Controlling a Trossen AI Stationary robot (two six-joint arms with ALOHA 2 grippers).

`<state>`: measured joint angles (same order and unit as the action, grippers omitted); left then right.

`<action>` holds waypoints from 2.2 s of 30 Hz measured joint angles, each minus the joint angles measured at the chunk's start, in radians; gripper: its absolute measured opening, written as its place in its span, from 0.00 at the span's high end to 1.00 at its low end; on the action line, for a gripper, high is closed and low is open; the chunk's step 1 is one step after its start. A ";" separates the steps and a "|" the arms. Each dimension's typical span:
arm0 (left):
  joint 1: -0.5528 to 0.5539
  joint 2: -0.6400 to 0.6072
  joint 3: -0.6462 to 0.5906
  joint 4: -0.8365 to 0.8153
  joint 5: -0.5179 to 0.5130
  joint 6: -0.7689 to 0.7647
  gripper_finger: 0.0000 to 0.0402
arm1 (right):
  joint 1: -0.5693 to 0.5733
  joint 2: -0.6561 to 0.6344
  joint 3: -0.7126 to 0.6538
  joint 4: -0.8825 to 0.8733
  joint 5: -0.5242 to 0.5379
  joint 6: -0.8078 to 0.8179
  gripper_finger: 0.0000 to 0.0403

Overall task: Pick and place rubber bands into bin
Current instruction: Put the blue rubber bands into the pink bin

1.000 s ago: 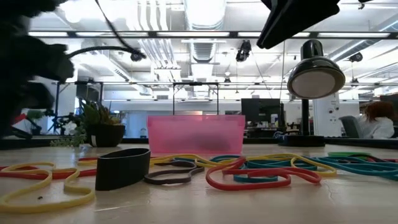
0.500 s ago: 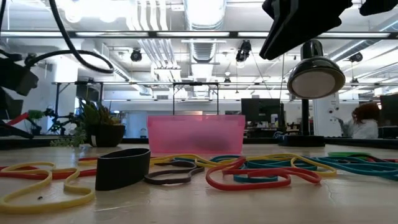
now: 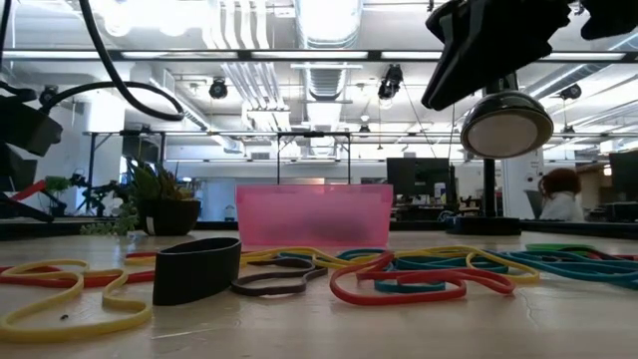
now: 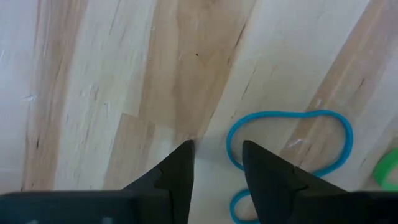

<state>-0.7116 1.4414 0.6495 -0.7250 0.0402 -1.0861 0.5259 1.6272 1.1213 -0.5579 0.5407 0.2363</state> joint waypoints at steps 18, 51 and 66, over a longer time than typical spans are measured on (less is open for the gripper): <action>0.000 0.001 0.007 0.012 -0.014 0.122 1.00 | 0.000 0.000 -0.013 0.016 0.000 0.000 0.81; 0.001 -0.010 0.288 -0.016 -1.033 0.764 1.00 | 0.000 0.000 -0.013 0.016 0.000 -0.003 0.84; 0.205 -0.015 0.397 0.165 -1.296 1.168 1.00 | 0.000 0.000 -0.013 0.016 0.000 -0.007 0.85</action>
<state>-0.5066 1.4265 1.0465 -0.5596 -1.2558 0.0815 0.5257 1.6268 1.1084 -0.5415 0.5411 0.2291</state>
